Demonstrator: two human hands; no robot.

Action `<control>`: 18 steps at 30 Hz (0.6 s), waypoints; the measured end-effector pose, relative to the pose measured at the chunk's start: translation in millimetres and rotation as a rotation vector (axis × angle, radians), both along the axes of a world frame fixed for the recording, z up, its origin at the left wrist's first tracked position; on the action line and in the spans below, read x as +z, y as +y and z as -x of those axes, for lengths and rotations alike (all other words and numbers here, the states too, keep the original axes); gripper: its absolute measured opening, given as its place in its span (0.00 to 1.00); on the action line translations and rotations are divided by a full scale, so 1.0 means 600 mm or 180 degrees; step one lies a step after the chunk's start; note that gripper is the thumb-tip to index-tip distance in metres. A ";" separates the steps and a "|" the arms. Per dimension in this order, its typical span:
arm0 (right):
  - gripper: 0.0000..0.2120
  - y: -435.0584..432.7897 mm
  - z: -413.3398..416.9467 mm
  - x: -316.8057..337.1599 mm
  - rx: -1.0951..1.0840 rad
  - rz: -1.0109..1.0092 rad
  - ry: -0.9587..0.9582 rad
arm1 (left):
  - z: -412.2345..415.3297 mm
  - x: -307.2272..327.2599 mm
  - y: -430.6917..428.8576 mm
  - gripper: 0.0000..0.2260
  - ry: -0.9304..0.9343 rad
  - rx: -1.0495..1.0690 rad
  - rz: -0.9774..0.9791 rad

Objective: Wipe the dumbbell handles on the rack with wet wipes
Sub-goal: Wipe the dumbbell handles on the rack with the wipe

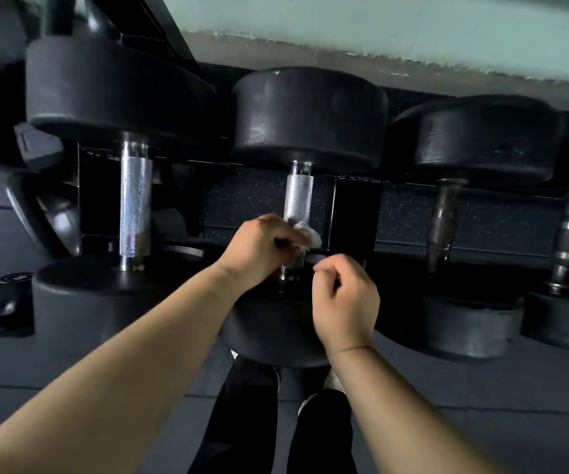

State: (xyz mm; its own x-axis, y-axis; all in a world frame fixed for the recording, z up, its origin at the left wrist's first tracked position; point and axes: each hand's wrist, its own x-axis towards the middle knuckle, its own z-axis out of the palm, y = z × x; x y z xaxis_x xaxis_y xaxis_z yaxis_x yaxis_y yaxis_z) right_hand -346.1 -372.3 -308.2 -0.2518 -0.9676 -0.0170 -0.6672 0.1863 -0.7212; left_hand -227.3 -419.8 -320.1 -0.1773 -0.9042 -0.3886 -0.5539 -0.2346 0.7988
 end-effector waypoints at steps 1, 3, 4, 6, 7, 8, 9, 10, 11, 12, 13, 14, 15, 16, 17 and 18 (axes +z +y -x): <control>0.14 0.001 0.000 0.000 0.0029 0.0024 0.0010 | -0.001 0.003 -0.004 0.11 -0.0143 -0.0138 0.0124; 0.14 0.000 0.001 -0.001 0.0037 0.0043 -0.0006 | -0.005 0.006 -0.019 0.11 -0.0273 -0.0253 0.0317; 0.14 0.000 0.000 -0.002 0.0018 0.0042 -0.0011 | -0.006 0.005 -0.023 0.11 -0.0347 -0.0228 0.0390; 0.14 -0.001 0.000 -0.003 0.0005 0.0063 -0.0002 | -0.005 0.005 -0.022 0.11 -0.0464 -0.0325 0.0495; 0.13 0.000 0.000 -0.003 0.0012 0.0080 0.0010 | -0.003 0.006 -0.015 0.10 -0.0482 -0.0496 0.0551; 0.13 -0.001 0.001 -0.002 0.0019 0.0107 0.0028 | -0.002 0.008 -0.009 0.09 -0.0471 -0.0726 0.0558; 0.13 -0.002 0.001 -0.002 0.0026 0.0133 0.0049 | -0.002 0.010 -0.006 0.08 -0.0506 -0.0931 0.0486; 0.12 -0.002 0.002 -0.002 0.0031 0.0140 0.0060 | -0.002 0.011 -0.003 0.08 -0.0599 -0.1141 0.0353; 0.12 -0.002 0.001 -0.001 0.0029 0.0139 0.0067 | -0.003 0.010 -0.003 0.09 -0.0716 -0.1289 0.0231; 0.12 -0.003 0.000 -0.001 0.0015 0.0134 0.0081 | -0.004 0.009 -0.005 0.09 -0.0800 -0.1323 0.0153; 0.12 -0.003 -0.001 0.000 -0.0019 0.0120 0.0105 | -0.005 0.010 -0.004 0.09 -0.0810 -0.1239 0.0116; 0.12 -0.003 -0.002 0.000 -0.0057 0.0098 0.0138 | -0.005 0.010 -0.002 0.08 -0.0766 -0.1087 0.0110; 0.12 -0.002 -0.002 -0.001 -0.0087 0.0072 0.0162 | -0.003 0.014 -0.001 0.08 -0.0682 -0.0803 0.0128; 0.13 -0.003 -0.003 -0.001 -0.0099 0.0036 0.0169 | -0.001 0.018 0.001 0.08 -0.0611 -0.0568 0.0129; 0.13 -0.003 -0.002 -0.001 -0.0086 0.0017 0.0179 | 0.001 0.020 0.001 0.08 -0.0595 -0.0486 0.0063; 0.13 -0.004 -0.001 -0.001 -0.0056 0.0009 0.0202 | 0.002 0.020 -0.004 0.08 -0.0582 -0.0578 -0.0077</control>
